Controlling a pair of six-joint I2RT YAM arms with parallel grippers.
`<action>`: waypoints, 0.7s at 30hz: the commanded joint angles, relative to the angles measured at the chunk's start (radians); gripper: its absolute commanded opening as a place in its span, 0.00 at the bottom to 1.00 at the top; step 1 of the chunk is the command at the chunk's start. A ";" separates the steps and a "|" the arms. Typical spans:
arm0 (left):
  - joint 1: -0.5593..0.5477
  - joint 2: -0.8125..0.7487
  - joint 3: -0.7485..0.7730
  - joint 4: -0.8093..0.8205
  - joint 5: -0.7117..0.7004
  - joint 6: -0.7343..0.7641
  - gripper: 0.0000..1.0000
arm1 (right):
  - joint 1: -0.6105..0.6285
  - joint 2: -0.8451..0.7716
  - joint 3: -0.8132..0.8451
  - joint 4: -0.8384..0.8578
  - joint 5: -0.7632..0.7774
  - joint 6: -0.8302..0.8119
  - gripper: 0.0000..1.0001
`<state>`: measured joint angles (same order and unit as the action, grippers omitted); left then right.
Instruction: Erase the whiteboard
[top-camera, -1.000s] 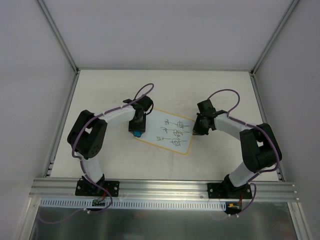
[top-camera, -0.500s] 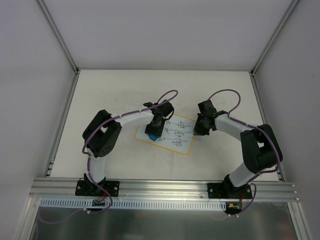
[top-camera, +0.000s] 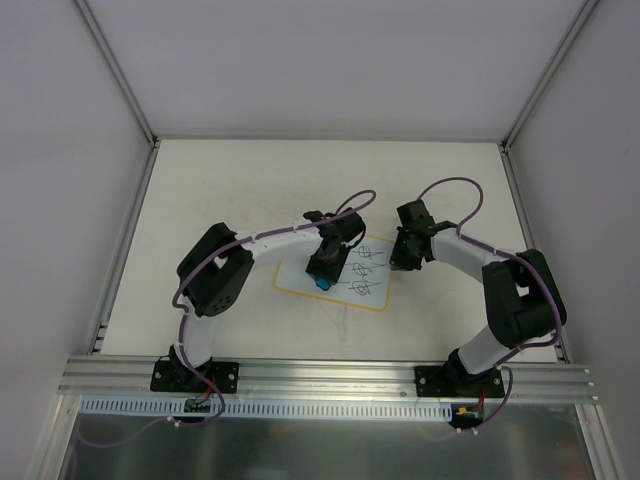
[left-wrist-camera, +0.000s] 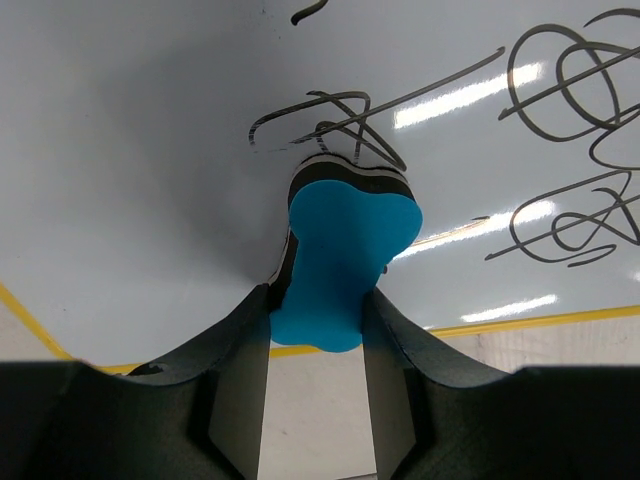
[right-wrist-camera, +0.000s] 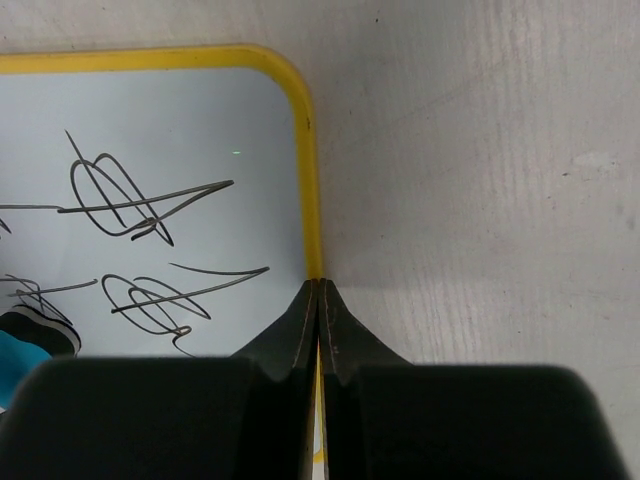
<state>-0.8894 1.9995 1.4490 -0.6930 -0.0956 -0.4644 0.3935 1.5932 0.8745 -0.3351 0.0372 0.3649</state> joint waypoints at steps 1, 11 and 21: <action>-0.008 -0.051 -0.018 0.027 0.042 -0.042 0.32 | 0.011 -0.021 -0.017 -0.045 -0.002 -0.024 0.02; 0.125 -0.296 -0.042 0.026 0.037 -0.053 0.83 | 0.027 -0.127 0.084 -0.125 0.032 -0.086 0.49; 0.371 -0.409 -0.214 0.029 0.060 -0.011 0.75 | 0.225 -0.078 0.224 -0.189 0.090 0.025 0.69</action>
<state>-0.5621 1.6215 1.2869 -0.6392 -0.0593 -0.5045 0.5625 1.4872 1.0405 -0.4812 0.0853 0.3275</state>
